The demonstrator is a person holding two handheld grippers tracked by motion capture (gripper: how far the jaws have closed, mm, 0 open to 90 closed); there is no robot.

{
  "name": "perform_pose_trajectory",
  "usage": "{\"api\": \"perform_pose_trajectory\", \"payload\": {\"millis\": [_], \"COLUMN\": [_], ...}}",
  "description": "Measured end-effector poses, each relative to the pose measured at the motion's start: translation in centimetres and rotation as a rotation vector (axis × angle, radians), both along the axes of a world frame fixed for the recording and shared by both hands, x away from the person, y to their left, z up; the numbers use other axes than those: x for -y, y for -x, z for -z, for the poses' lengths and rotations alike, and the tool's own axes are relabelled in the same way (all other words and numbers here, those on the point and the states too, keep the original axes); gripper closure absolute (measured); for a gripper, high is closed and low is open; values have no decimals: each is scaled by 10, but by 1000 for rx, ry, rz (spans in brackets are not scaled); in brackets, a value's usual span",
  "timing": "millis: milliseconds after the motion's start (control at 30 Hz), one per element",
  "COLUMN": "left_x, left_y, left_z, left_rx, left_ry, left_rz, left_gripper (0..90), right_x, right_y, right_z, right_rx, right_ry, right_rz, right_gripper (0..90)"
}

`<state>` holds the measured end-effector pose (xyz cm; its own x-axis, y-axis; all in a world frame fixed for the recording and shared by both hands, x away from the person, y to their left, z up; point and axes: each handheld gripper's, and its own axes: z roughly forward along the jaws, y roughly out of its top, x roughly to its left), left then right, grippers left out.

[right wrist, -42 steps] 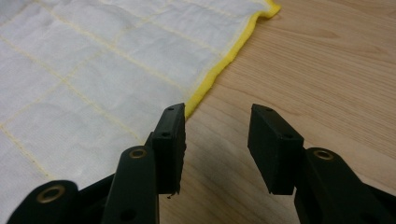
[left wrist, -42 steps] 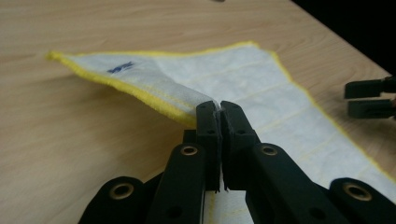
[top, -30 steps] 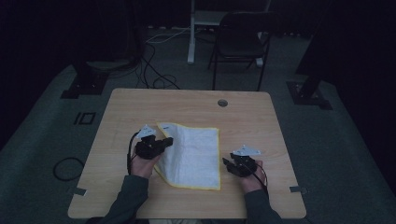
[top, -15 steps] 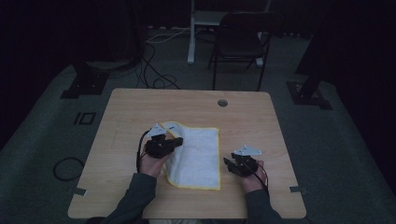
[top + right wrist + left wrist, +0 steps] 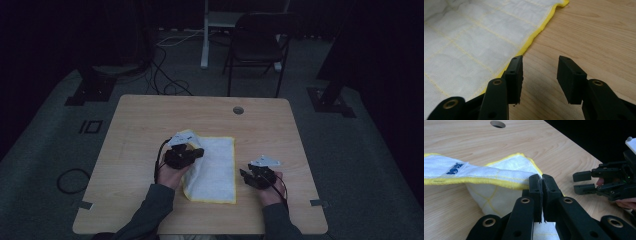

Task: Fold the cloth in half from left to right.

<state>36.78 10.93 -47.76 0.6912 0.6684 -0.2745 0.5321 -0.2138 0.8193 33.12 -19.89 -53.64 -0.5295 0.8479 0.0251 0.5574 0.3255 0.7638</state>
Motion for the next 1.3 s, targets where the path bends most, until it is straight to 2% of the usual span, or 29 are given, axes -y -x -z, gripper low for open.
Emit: {"api": "perform_pose_trajectory", "payload": {"millis": [467, 500, 867, 900, 967, 1067, 1100, 1300], "left_x": [27, 31, 49, 52, 51, 48, 41, 21], "left_y": [-7, -8, -16, -16, -14, -12, -8, 1], "left_z": [13, 18, 38, 41, 40, 36, 28, 15], "left_rx": [-30, -43, -91, -102, -92, -77, -57, -12], "left_ry": [-38, -44, -92, -98, -101, -93, -81, -84], "left_rz": [41, 45, 61, 70, 76, 75, 66, 28], "left_gripper": [876, 876, 872, 836, 758, 743, 723, 714], "right_x": [0, 0, 0, 0, 0, 0, 1, 0], "right_y": [0, 0, 0, 0, 0, 0, 0, 0], "right_z": [0, 0, 0, 0, 0, 0, 0, 1], "right_rx": [0, 1, 0, 0, 0, 0, 0, -1], "right_ry": [3, 3, 6, 7, 8, 7, 7, 8], "right_rz": [0, 0, -2, -2, -2, -2, -1, -3], "right_gripper": [558, 558, 558, 558, 558, 558, 558, 558]}}
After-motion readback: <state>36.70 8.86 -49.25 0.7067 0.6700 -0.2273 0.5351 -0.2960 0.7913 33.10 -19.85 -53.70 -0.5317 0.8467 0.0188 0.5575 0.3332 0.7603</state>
